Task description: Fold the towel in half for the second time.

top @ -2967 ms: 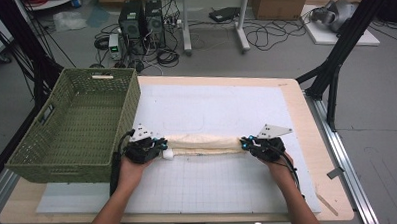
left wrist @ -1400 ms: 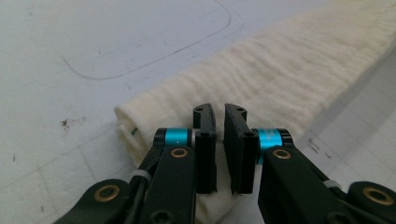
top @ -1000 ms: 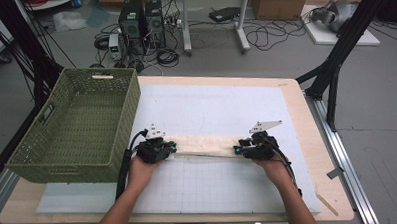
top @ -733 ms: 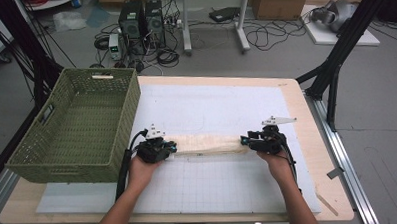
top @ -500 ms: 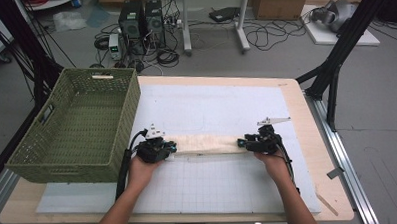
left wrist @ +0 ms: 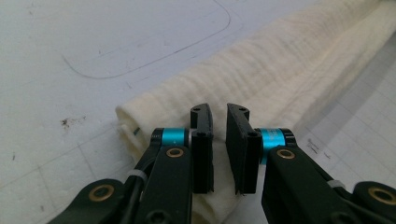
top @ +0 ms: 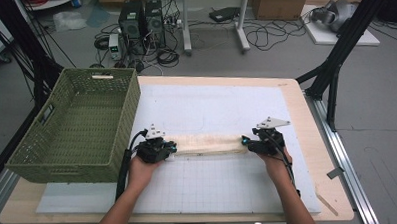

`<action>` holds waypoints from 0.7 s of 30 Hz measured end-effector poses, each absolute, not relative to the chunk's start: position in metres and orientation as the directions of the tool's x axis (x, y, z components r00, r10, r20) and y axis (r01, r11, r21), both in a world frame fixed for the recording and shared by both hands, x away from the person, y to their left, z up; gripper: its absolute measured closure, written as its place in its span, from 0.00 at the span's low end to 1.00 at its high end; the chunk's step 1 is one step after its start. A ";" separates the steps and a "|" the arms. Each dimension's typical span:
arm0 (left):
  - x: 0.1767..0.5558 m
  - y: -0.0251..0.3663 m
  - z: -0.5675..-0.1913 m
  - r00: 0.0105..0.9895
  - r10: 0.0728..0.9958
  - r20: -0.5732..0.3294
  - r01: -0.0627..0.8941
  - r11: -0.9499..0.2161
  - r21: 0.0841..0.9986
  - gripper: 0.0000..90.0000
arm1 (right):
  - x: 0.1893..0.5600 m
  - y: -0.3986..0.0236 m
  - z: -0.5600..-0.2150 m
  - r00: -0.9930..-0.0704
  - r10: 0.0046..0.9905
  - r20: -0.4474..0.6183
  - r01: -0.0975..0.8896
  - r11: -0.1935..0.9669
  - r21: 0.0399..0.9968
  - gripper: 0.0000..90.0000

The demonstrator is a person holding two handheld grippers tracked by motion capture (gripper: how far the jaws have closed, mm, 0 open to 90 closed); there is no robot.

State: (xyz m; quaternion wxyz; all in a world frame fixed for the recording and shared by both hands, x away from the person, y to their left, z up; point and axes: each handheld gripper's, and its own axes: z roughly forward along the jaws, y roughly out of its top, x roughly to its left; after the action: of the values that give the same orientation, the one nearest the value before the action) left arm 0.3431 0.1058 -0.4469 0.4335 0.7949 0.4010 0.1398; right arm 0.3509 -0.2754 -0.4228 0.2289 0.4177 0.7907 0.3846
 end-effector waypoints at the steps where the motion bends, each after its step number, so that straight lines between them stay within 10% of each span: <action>1: 0.343 0.106 -0.447 0.640 0.758 -0.126 0.515 -0.302 0.802 0.88 | 0.348 -0.278 -0.417 -0.548 0.836 -0.018 0.462 0.321 0.827 0.54; 8: 0.344 0.107 -0.447 0.643 0.756 -0.123 0.515 -0.309 0.800 0.88 | 0.340 -0.271 -0.398 -0.619 0.785 -0.005 0.373 0.299 0.878 0.86; 21: 0.344 0.108 -0.448 0.643 0.755 -0.129 0.523 -0.310 0.794 0.90 | 0.347 -0.258 -0.448 -0.633 0.772 -0.057 0.464 0.438 0.770 0.83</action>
State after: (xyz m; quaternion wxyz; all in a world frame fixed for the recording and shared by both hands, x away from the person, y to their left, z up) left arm 0.3445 0.1082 -0.4483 0.4299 0.7981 0.4002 0.1347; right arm 0.3474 -0.2577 -0.4477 0.2058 0.3755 0.8225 0.3743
